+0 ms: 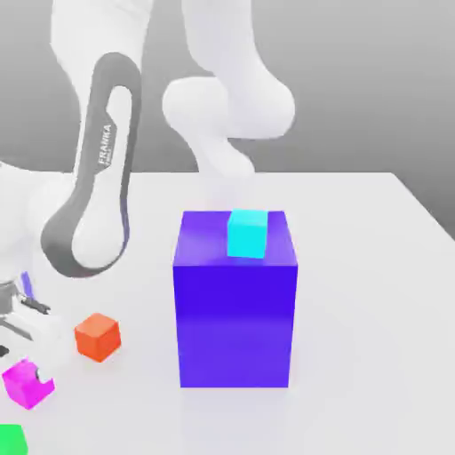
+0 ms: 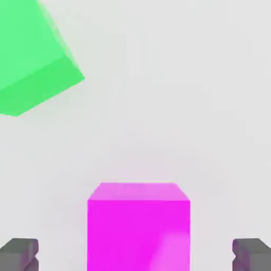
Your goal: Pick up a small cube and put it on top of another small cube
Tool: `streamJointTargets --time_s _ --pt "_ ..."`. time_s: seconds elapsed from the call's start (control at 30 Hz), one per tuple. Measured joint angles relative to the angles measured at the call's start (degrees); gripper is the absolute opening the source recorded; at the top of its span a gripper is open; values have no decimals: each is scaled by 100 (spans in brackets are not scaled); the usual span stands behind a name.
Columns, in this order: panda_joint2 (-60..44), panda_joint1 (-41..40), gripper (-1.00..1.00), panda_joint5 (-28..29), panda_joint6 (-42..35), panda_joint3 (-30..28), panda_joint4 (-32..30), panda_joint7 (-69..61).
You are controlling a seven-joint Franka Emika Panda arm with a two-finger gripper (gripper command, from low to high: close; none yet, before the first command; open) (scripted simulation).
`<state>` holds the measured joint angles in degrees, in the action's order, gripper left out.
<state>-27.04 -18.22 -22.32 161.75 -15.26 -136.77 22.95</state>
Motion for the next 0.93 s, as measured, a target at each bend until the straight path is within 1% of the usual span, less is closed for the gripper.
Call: streamJointTargets --time_s 0.23,0.4,0.5,0.7,0.8,0.83,0.93 --pt "11 5 -100 15 -13 -8 -3 12" --pt "865 406 -100 703 -677 -539 -174 501" --pt "812 469 -100 889 -1124 -496 328 384" --pt "517 577 -100 1140 -1991 -257 1528 -33" --pt "17 494 -100 965 -1700 -78 1733 -236" --pt "-171 445 100 886 -1544 -11 1759 -296" --pt "-171 445 100 886 -1544 -11 1759 -296"
